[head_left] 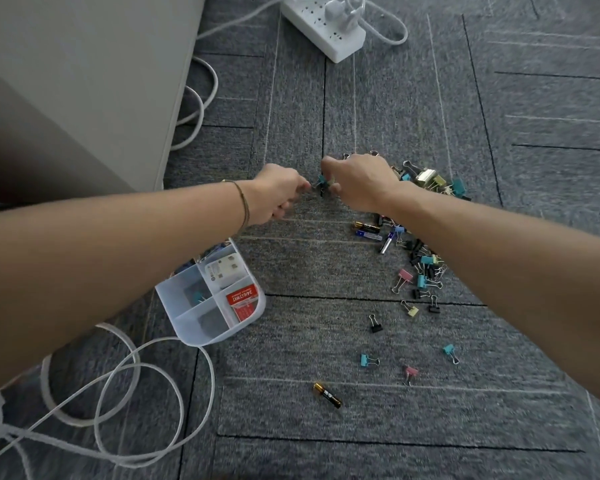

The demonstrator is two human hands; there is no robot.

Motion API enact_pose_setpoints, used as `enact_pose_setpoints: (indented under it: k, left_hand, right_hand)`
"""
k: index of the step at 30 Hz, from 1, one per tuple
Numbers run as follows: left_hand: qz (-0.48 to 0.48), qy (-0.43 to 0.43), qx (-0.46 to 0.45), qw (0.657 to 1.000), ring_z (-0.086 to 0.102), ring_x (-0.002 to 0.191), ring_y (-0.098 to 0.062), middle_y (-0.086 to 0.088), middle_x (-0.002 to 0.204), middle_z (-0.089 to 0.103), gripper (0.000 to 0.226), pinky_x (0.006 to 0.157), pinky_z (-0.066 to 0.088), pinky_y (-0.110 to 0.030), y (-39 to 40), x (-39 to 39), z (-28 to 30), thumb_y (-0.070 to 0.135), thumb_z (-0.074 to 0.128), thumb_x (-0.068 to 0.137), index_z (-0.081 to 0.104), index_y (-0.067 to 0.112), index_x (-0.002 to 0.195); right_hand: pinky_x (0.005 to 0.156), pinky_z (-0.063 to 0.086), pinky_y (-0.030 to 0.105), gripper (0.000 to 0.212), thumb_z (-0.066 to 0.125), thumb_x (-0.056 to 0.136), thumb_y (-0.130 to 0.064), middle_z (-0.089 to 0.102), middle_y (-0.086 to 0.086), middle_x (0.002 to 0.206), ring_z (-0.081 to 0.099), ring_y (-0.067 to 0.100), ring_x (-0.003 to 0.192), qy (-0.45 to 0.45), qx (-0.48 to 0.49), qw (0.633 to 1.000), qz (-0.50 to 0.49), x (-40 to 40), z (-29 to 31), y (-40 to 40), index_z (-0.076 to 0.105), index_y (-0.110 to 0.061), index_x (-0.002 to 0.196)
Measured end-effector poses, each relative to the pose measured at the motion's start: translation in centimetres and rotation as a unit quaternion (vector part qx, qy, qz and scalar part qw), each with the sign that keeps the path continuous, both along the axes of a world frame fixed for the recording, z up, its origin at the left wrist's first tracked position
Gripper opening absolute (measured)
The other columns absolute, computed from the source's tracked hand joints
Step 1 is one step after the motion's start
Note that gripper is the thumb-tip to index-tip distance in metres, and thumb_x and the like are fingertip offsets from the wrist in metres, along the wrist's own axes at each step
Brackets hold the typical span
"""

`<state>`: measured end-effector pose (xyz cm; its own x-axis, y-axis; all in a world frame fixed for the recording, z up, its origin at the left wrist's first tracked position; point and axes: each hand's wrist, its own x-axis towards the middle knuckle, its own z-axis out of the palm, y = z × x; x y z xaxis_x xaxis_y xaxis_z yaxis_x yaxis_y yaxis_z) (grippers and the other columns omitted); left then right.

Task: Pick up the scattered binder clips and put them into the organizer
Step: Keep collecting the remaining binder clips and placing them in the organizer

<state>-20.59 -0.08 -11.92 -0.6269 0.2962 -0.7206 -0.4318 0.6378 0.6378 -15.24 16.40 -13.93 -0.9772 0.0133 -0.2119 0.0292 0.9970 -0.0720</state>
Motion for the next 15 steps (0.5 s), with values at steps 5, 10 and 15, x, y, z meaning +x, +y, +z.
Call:
enact_pose_setpoints:
  k: [5,10,15]
  left_hand:
    - [-0.151,0.223,-0.133,0.954,0.048,0.060,-0.021,-0.004,0.072,0.055,0.020,0.051,0.036,-0.029,1.6,-1.2,-0.9,0.030,0.055,0.102,0.059,0.015,0.089]
    - [-0.242,0.310,-0.226,0.891,0.057,0.078,-0.025,-0.012,0.094,0.067,0.039,0.059,0.038,-0.033,2.8,-1.4,-2.0,0.047,0.051,0.102,0.061,0.011,0.111]
    - [-0.339,0.364,-0.263,0.827,0.055,0.088,-0.028,-0.006,0.097,0.058,0.052,0.071,0.042,-0.039,3.8,-0.8,-2.9,0.060,0.045,0.101,0.049,0.013,0.123]
  right_hand:
    - [0.047,0.034,0.029,0.013,0.046,0.104,-0.022,0.053,0.001,0.069,0.049,0.016,0.055,-0.021,-0.003,1.000,-0.013,0.9,-0.3,-0.1,0.048,-0.010,0.110]
    - [0.047,0.039,0.022,0.023,0.042,0.103,-0.018,0.054,-0.001,0.070,0.046,0.009,0.053,-0.042,-0.361,0.902,-0.232,1.8,-0.1,0.1,0.054,-0.012,0.085]
    - [0.044,0.024,0.025,0.019,0.032,0.093,-0.018,0.044,0.001,0.065,0.035,0.014,0.053,-0.061,-0.747,0.572,-0.335,2.2,1.2,3.6,0.043,-0.015,0.077]
